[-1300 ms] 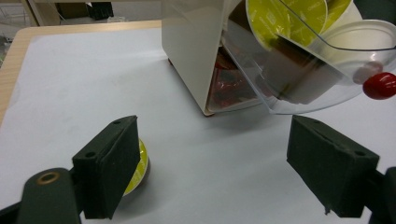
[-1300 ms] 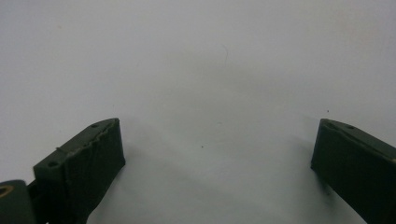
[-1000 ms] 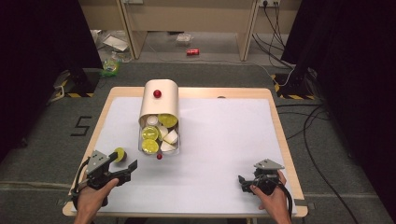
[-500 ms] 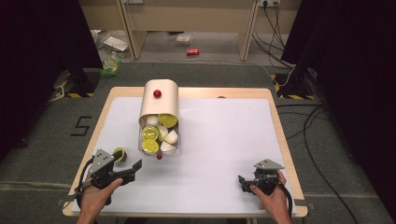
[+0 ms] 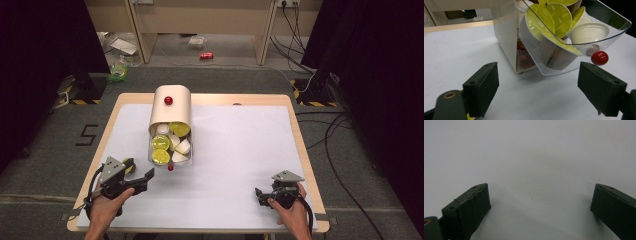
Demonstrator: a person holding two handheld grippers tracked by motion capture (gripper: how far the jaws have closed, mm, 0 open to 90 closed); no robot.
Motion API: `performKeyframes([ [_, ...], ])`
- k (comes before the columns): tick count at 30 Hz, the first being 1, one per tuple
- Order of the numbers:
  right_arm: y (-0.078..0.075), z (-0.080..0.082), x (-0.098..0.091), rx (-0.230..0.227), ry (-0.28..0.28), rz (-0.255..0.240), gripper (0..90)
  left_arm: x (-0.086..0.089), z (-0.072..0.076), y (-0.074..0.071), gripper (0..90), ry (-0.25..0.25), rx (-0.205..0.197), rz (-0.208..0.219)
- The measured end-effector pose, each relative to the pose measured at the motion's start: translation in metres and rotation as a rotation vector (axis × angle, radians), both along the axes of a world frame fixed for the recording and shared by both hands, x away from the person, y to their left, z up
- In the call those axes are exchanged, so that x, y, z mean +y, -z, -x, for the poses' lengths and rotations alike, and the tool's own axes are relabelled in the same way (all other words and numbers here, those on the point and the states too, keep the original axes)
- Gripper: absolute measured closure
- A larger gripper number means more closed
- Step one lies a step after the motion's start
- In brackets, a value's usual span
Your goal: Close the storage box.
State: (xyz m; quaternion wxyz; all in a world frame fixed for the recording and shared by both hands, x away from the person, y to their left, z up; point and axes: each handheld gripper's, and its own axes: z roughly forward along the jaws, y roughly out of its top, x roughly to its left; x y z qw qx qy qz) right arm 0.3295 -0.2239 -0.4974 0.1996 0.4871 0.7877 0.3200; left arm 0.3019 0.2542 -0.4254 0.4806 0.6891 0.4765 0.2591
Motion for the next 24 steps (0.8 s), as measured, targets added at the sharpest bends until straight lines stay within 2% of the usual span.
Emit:
performKeyframes([
  [9, 0.0, 0.0, 0.0, 0.001, 0.001, 0.0, 2.6, -0.002, -0.008, 0.002, 17.1, -0.017, -0.004, 0.002],
  [13, 0.0, 0.0, 0.0, 0.001, 0.001, 0.0, 2.6, -0.003, -0.011, 0.001, 13.9, -0.011, -0.003, -0.005],
  [18, 0.0, 0.0, 0.0, 0.0, 0.0, 0.0, 2.6, -0.003, -0.012, -0.002, 14.6, -0.033, -0.024, 0.012],
  [24, 0.0, 0.0, 0.0, 0.001, 0.001, 0.0, 2.6, -0.002, -0.015, -0.002, 14.5, -0.039, -0.024, 0.021],
])
